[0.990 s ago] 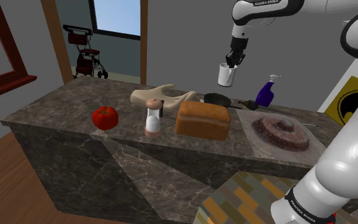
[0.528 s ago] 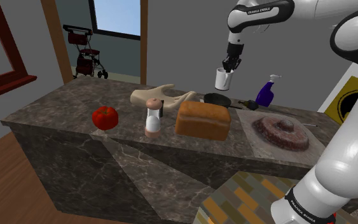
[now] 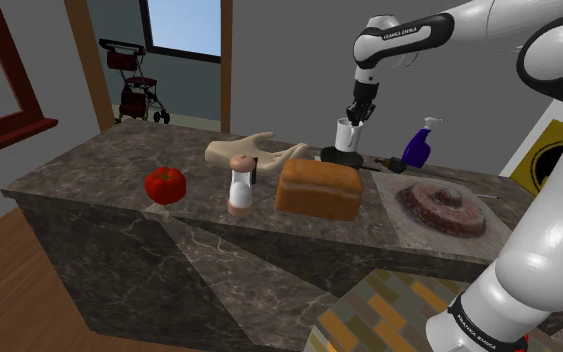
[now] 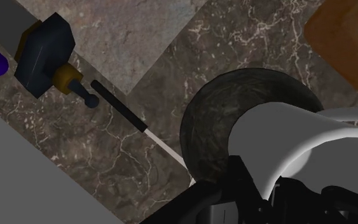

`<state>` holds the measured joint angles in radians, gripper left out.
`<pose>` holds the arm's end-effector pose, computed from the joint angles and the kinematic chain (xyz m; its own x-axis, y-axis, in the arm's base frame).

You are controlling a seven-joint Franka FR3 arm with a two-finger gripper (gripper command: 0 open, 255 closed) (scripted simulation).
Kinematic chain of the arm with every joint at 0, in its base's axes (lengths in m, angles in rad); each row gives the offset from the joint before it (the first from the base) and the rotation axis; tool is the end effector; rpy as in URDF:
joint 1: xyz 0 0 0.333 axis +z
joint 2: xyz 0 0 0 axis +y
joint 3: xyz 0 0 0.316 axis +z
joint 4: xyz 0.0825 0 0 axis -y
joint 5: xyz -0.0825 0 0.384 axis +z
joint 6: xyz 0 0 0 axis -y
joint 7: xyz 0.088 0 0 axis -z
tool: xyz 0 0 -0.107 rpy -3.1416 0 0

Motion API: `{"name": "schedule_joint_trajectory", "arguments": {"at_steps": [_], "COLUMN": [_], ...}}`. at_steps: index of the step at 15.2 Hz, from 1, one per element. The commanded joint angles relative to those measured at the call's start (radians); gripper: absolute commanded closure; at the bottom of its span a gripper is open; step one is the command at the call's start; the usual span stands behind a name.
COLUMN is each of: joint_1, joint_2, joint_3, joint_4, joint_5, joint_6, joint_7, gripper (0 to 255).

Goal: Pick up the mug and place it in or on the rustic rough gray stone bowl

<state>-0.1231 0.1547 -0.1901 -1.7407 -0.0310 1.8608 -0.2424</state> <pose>0.5759 -0.1831 0.4800 0.9971 -0.0607 -0.0453 -0.0585 -0.9971 0.0491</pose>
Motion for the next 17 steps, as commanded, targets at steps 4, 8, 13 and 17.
{"name": "schedule_joint_trajectory", "arguments": {"at_steps": [4,8,13,17], "joint_1": [0.000,0.000,0.000,0.000], "joint_2": [0.011,0.011,0.011,0.011], "joint_3": [0.000,0.000,0.000,0.000], "joint_4": [-0.050,-0.050,-0.050,-0.050], "joint_5": [0.002,0.002,0.002,0.002], "joint_6": [0.061,0.061,0.061,0.061], "joint_7": [0.001,0.001,0.001,0.001], "gripper": [255,255,0,0]}}
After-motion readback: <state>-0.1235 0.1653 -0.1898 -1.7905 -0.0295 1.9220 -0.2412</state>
